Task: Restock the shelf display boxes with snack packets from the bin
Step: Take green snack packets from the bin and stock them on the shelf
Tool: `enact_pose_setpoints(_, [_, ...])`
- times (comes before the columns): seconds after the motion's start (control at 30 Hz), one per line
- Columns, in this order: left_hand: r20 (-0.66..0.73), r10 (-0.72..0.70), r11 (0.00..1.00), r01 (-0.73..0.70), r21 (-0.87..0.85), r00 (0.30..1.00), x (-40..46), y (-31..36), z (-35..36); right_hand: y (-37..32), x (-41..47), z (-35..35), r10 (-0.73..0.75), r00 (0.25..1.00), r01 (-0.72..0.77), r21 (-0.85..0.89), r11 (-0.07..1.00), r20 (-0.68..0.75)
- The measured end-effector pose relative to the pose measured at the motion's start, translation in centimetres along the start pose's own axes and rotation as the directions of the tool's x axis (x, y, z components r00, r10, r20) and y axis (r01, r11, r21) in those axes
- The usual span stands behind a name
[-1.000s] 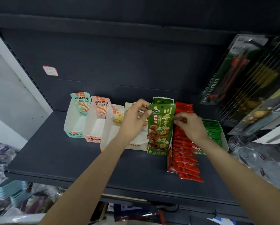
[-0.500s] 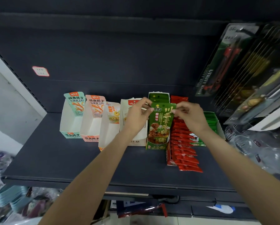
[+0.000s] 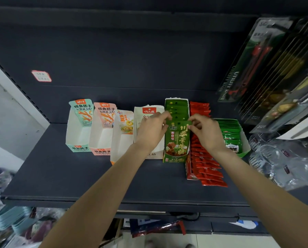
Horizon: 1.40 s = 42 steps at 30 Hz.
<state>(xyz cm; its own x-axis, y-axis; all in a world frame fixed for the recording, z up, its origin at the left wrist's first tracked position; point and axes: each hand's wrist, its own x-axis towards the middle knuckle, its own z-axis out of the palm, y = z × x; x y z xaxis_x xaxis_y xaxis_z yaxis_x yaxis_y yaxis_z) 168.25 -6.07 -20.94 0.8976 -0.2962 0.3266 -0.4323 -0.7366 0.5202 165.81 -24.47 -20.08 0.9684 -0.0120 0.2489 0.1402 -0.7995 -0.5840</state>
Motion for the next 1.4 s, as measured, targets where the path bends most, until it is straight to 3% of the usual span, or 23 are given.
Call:
enact_pose_setpoints(0.43, [0.049,-0.058,0.998,0.056,0.041,0.997,-0.5,0.7,-0.6,-0.8,-0.2,0.1,0.077,0.996,-0.072,-0.081,0.994,0.055])
enact_pose_setpoints(0.67, [-0.041,-0.131,0.989,0.128,-0.078,0.990,-4.7,2.3,-3.6,-4.6,-4.6,-0.2,0.042,0.996,-0.047,0.061,0.997,0.083])
enact_pose_setpoints(0.93, [-0.118,-0.343,0.931,0.320,-0.176,0.932,-18.5,3.2,-7.9,-10.4,-14.2,2.0,-0.032,0.975,-0.036,0.299,0.953,0.220])
enact_pose_setpoints(1.13, [-0.179,-0.516,0.851,0.477,-0.219,0.838,-30.2,0.6,-12.0,-16.0,-21.5,6.7,-0.064,0.944,-0.041,0.308,0.950,0.324])
enact_pose_setpoints(1.4, [-0.166,-0.653,0.754,0.655,-0.052,0.739,-44.5,-8.9,-18.4,-25.6,-30.5,17.5,-0.050,0.864,-0.103,0.273,0.956,0.501])
